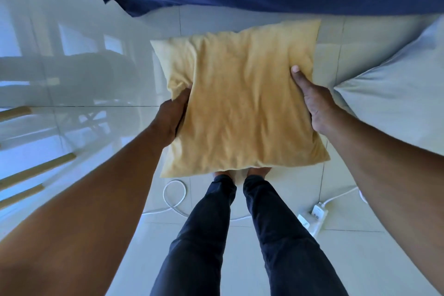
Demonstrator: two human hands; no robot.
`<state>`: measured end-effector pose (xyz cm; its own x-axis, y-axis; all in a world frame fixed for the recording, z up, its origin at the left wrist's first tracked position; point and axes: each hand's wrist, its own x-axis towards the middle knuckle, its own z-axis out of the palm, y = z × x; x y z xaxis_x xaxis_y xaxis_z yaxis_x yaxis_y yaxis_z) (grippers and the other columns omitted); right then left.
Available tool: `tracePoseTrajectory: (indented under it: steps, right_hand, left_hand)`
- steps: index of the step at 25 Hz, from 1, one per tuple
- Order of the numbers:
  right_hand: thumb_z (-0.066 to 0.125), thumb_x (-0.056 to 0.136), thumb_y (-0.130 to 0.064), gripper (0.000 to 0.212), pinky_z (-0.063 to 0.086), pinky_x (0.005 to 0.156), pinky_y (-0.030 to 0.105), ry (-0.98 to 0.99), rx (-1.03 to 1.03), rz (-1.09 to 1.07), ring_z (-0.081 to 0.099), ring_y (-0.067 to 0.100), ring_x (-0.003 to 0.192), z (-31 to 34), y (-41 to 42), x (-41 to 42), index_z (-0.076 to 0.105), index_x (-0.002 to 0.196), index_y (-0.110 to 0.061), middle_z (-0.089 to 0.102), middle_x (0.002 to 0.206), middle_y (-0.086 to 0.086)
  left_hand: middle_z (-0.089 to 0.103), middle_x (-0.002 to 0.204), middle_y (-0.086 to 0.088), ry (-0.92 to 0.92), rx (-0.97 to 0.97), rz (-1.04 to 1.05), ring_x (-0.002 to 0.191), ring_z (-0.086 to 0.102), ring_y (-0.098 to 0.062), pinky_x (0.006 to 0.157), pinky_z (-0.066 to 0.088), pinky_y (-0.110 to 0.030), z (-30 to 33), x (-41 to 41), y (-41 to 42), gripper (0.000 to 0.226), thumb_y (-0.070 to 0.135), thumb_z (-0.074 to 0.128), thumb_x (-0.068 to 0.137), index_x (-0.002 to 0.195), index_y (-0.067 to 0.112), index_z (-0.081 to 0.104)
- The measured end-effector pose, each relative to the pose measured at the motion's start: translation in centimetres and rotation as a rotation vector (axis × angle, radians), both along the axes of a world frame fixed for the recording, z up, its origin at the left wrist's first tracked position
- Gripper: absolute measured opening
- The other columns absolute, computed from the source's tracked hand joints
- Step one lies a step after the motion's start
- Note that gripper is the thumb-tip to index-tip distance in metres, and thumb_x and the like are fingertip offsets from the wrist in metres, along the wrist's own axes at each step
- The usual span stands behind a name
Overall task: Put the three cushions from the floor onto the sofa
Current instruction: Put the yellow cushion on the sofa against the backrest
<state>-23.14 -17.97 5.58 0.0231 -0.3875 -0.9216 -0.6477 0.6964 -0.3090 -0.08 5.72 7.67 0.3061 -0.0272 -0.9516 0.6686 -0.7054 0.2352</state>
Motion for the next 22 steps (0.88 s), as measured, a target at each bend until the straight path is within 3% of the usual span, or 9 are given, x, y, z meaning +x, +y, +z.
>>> tracePoseTrajectory:
  steps: [2, 5, 10, 14, 20, 22]
  right_hand:
    - [0.079, 0.033, -0.093, 0.125, 0.051, 0.106, 0.043, -0.038, -0.03, -0.007, 0.069, 0.022, 0.113, 6.6, 0.8, 0.9, 0.067, 0.135, -0.02, 0.074, 0.125, 0.0]
    - [0.078, 0.04, -0.093, 0.121, 0.049, 0.111, 0.048, -0.106, -0.038, -0.036, 0.07, 0.025, 0.116, 13.4, 1.4, 0.7, 0.068, 0.135, -0.019, 0.075, 0.127, 0.002]
    - [0.07, 0.06, -0.091, 0.089, 0.054, 0.106, 0.046, -0.221, -0.087, -0.062, 0.073, 0.018, 0.11, 26.0, 1.7, 0.3, 0.073, 0.123, -0.028, 0.079, 0.117, -0.003]
    - [0.065, 0.05, -0.098, 0.1, 0.052, 0.108, 0.047, -0.328, -0.147, -0.096, 0.073, 0.018, 0.113, 34.9, 1.0, -0.2, 0.072, 0.124, -0.032, 0.08, 0.119, -0.004]
    - [0.076, 0.047, -0.091, 0.098, 0.056, 0.104, 0.046, -0.506, -0.305, -0.086, 0.076, 0.016, 0.108, 47.0, -0.5, -0.8, 0.076, 0.12, -0.025, 0.082, 0.112, -0.005]
    - [0.078, 0.052, -0.085, 0.094, 0.055, 0.107, 0.048, -0.595, -0.342, -0.102, 0.076, 0.015, 0.11, 50.2, -1.0, -0.9, 0.076, 0.123, -0.023, 0.082, 0.115, -0.005]
  left_hand:
    - [0.085, 0.107, -0.001, -0.025, -0.012, -0.01, 0.102, 0.08, -0.023, 0.093, 0.063, -0.038, 4.5, -0.2, 0.7, 0.073, 0.075, 0.073, 0.075, 0.121, 0.018, 0.078]
    - [0.085, 0.107, -0.001, -0.061, -0.045, -0.014, 0.103, 0.08, -0.023, 0.09, 0.063, -0.037, 11.1, -0.2, 0.5, 0.076, 0.076, 0.072, 0.072, 0.122, 0.019, 0.077]
    - [0.083, 0.109, 0.002, -0.153, -0.138, 0.01, 0.098, 0.078, -0.017, 0.075, 0.06, -0.032, 24.5, -0.9, -0.3, 0.057, 0.064, 0.066, 0.09, 0.127, 0.022, 0.073]
    - [0.08, 0.118, 0.003, -0.281, -0.219, -0.017, 0.109, 0.076, -0.02, 0.086, 0.06, -0.037, 34.1, -1.3, -0.8, 0.067, 0.07, 0.067, 0.085, 0.134, 0.025, 0.07]
    - [0.08, 0.118, 0.005, -0.413, -0.421, -0.047, 0.107, 0.076, -0.019, 0.078, 0.059, -0.034, 46.3, -2.2, -1.9, 0.051, 0.057, 0.068, 0.094, 0.134, 0.026, 0.067]
    - [0.081, 0.117, 0.003, -0.454, -0.509, -0.023, 0.11, 0.077, -0.021, 0.086, 0.061, -0.039, 49.3, -2.4, -1.9, 0.05, 0.053, 0.072, 0.092, 0.133, 0.025, 0.068]
